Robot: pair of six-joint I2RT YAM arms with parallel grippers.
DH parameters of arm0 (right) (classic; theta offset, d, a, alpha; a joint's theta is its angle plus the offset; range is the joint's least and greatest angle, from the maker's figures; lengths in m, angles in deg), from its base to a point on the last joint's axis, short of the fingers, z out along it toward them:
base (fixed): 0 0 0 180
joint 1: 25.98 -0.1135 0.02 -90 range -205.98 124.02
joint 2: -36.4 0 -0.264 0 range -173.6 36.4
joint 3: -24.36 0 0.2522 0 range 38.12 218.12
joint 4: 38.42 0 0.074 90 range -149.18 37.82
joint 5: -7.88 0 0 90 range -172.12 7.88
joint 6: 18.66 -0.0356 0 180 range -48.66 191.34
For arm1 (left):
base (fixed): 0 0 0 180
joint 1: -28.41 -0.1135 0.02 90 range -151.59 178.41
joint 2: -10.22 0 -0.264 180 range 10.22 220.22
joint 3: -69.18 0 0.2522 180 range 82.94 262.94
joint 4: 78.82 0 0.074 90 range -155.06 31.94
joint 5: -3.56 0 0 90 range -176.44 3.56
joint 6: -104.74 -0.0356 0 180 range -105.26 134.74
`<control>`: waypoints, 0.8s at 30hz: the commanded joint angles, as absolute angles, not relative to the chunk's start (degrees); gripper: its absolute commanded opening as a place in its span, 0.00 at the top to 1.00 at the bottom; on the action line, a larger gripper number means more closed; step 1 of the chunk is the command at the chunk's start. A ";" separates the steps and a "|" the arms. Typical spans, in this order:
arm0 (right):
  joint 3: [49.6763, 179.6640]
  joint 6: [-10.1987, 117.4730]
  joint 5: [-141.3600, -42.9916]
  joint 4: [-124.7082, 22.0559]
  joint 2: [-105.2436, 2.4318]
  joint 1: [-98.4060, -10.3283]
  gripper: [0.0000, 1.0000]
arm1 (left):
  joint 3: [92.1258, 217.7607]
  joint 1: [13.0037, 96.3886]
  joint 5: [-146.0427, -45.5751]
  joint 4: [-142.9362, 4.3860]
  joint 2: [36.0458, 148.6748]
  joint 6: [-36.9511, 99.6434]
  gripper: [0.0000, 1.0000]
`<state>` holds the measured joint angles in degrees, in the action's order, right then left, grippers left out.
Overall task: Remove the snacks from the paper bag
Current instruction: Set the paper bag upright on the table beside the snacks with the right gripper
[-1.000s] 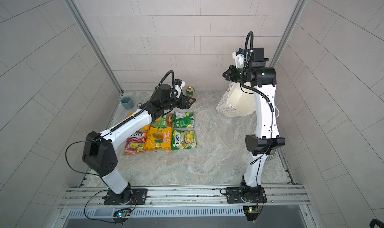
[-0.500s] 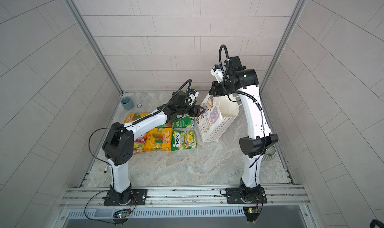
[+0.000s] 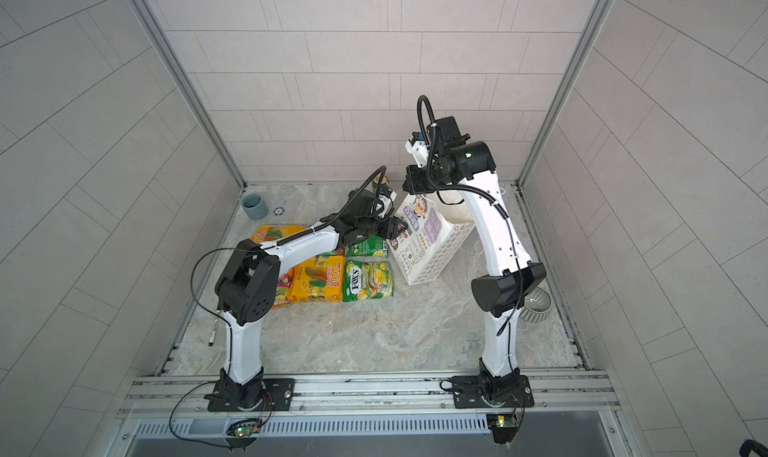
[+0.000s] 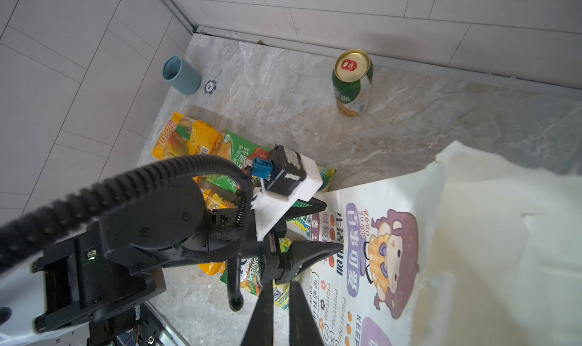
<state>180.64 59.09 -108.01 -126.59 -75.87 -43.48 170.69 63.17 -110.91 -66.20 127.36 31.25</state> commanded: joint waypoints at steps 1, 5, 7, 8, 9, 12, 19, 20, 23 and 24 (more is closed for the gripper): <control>181.11 57.69 -105.67 -124.54 -73.13 -44.87 0.88 | 171.71 62.86 -111.92 -68.04 129.77 31.65 0.38; 180.94 57.10 -106.22 -123.18 -74.28 -45.81 0.85 | 170.14 62.82 -111.66 -69.54 129.88 31.91 0.39; 181.11 56.61 -105.96 -122.76 -75.42 -46.20 0.84 | 169.89 62.73 -111.67 -69.52 129.92 32.05 0.39; 181.12 56.09 -105.98 -122.59 -75.93 -46.24 0.82 | 169.59 62.61 -111.58 -69.64 129.86 32.05 0.39; 181.02 55.71 -105.66 -122.34 -76.35 -46.29 0.80 | 169.24 62.60 -111.44 -69.83 129.68 31.97 0.39; 180.54 54.33 -104.19 -120.99 -76.71 -46.64 0.66 | 167.98 62.10 -111.11 -70.89 129.49 32.10 0.40; 179.83 55.34 -99.67 -121.22 -76.06 -47.07 0.28 | 165.95 60.43 -111.85 -72.68 129.42 33.06 0.40; 179.80 55.87 -98.18 -121.78 -75.85 -47.16 0.24 | 165.52 60.05 -111.86 -72.62 129.07 33.35 0.40; 179.73 57.37 -96.98 -122.77 -74.87 -47.08 0.20 | 162.86 58.40 -112.16 -73.55 126.60 34.42 0.40; 179.19 57.53 -97.28 -122.17 -74.18 -47.08 0.20 | 161.43 57.63 -111.81 -74.30 125.33 34.77 0.40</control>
